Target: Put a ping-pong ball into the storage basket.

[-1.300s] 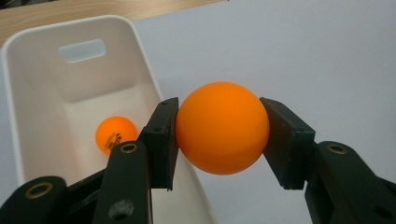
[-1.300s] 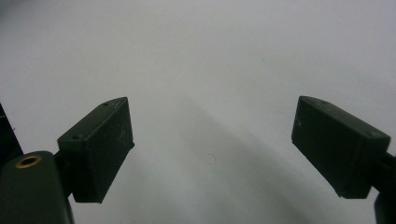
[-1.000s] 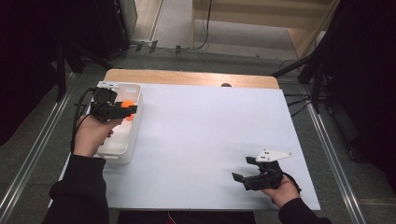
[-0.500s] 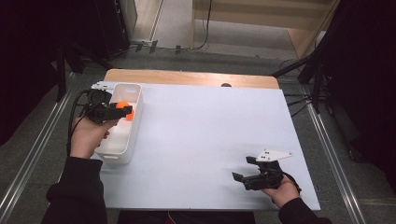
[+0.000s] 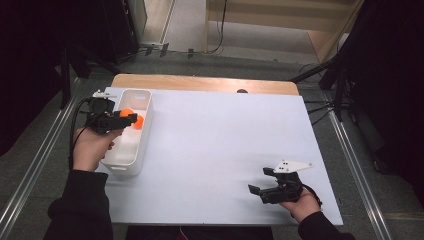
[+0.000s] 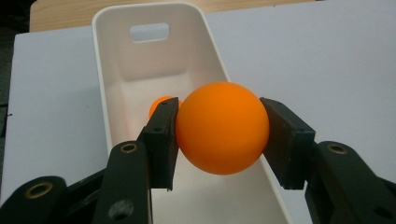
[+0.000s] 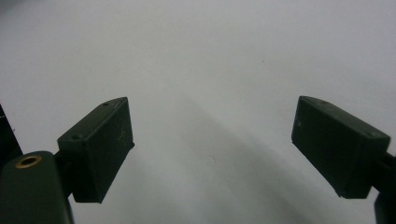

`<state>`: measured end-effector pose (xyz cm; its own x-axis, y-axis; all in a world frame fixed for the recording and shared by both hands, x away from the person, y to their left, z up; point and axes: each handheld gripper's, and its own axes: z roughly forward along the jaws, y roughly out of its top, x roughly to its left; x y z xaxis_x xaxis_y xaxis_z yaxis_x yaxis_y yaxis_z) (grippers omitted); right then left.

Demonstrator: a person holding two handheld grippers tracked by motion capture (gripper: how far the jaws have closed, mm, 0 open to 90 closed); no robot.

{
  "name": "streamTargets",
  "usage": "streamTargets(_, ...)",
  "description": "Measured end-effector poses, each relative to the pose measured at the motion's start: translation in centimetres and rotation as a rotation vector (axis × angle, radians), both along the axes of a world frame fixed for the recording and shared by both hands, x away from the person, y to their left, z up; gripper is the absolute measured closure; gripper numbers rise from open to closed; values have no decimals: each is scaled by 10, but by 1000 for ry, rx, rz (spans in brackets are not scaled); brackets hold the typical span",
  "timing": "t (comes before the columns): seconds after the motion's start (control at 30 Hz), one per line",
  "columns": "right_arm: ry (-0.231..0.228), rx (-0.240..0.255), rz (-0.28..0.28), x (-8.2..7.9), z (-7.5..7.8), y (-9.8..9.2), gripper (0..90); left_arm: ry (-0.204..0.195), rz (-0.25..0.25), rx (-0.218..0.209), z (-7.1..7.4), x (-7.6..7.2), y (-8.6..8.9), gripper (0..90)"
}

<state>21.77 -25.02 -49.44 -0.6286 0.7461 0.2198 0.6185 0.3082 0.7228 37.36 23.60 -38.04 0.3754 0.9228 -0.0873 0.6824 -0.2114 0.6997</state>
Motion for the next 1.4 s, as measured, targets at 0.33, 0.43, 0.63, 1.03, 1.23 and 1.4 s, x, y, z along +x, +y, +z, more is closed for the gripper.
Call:
streamTargets(0.33,0,-2,3,0,0,0,112,5,17,11,-9,1,1,504)
streamTargets(0.43,0,-1,3,0,0,0,113,4,29,8,-13,1,2,504)
streamTargets(0.63,-2,-3,5,0,0,0,112,13,40,20,-20,3,2,504)
streamTargets(1.03,7,0,7,1,0,2,113,37,49,34,-33,6,4,503)
streamTargets(1.23,1,0,9,1,0,1,113,48,56,43,-36,8,1,503)
streamTargets(1.4,5,-1,9,0,0,2,112,52,62,53,-38,8,-1,501)
